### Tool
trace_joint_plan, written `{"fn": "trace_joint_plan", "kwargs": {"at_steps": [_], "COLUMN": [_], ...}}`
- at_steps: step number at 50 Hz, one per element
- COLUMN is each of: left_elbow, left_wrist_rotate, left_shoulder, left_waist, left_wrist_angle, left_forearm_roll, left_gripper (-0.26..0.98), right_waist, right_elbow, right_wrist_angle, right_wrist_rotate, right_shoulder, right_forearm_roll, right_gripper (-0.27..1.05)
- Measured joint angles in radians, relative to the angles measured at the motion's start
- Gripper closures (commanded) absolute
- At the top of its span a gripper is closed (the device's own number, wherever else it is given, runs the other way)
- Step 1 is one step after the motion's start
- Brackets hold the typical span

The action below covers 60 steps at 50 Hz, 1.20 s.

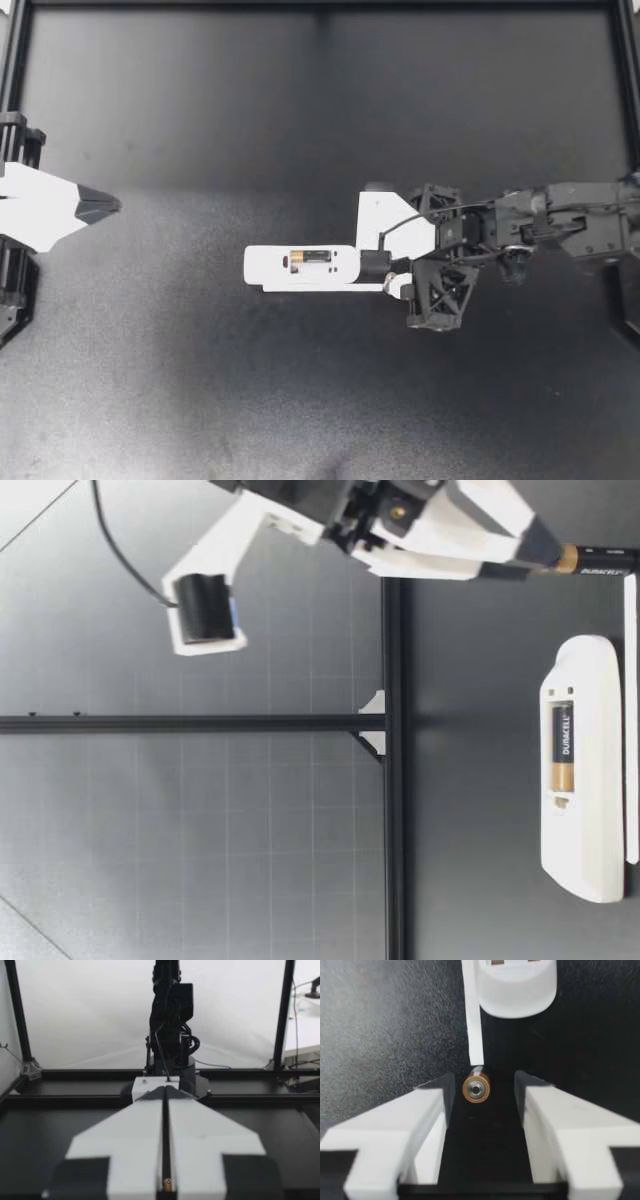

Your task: Place the battery into the slot of the remote controller.

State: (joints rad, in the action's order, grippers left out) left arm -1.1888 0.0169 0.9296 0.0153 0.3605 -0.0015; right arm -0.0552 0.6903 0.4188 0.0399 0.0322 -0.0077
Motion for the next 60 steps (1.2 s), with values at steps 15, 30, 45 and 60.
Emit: {"fn": "trace_joint_plan", "kwargs": {"at_steps": [15,30,45,60], "left_elbow": [-0.002,-0.002,-0.003,-0.005], "left_wrist_rotate": [0.0,0.002,0.002,0.002], "left_shoulder": [0.002,0.0,0.0,-0.014], "left_waist": [-0.002,0.0,0.0,0.0], "left_wrist_angle": [0.0,0.0,0.0,-0.02], "left_forearm_roll": [0.0,0.0,0.0,0.0], "left_gripper": [0.86,0.86,0.86,0.86], "right_waist": [0.006,0.006,0.012,0.014], "right_elbow": [-0.003,-0.008,-0.038,-0.04], "right_wrist_angle": [0.002,0.017,0.054,0.06], "right_wrist_rotate": [0.0,0.0,0.0,0.002], "right_shoulder": [0.012,0.025,0.04,0.035], "right_forearm_roll": [0.0,0.0,0.0,0.0], "right_gripper": [0.3,0.52,0.71,0.81]}}
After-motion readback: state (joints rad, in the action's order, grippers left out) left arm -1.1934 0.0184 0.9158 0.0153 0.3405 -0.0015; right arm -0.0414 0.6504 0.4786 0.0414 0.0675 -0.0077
